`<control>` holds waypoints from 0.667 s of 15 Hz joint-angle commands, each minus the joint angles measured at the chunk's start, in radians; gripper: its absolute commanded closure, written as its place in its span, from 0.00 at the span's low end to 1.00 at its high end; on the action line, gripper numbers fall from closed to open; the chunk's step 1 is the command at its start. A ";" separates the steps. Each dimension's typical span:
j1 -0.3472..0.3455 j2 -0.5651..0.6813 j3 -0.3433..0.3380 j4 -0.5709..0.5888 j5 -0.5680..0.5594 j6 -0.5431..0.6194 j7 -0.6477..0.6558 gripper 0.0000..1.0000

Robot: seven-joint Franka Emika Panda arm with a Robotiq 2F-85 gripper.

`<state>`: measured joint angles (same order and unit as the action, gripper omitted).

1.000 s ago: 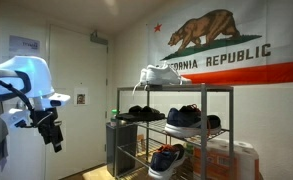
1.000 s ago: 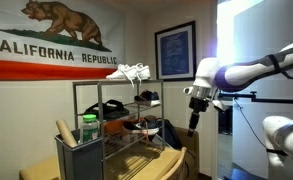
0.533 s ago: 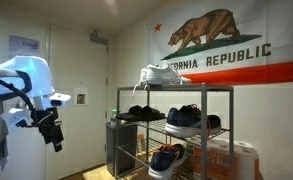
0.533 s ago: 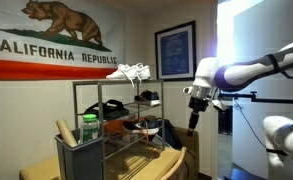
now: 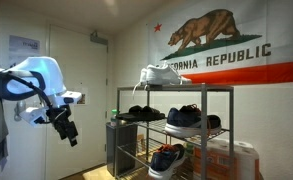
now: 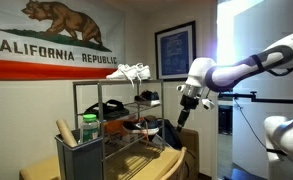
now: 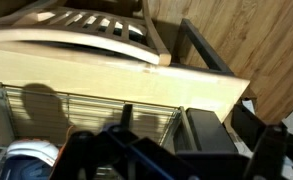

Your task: Remove the black sneaker from the second shelf and put it on the third shelf

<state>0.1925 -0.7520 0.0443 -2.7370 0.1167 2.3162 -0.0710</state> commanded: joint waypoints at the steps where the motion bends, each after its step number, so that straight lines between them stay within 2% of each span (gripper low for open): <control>1: -0.071 0.183 0.024 0.131 -0.045 0.086 0.047 0.00; 5: -0.155 0.311 0.047 0.267 -0.112 0.162 0.165 0.00; 10: -0.284 0.428 0.104 0.436 -0.282 0.197 0.399 0.00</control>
<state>-0.0157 -0.3996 0.1019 -2.4056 -0.0785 2.5026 0.1960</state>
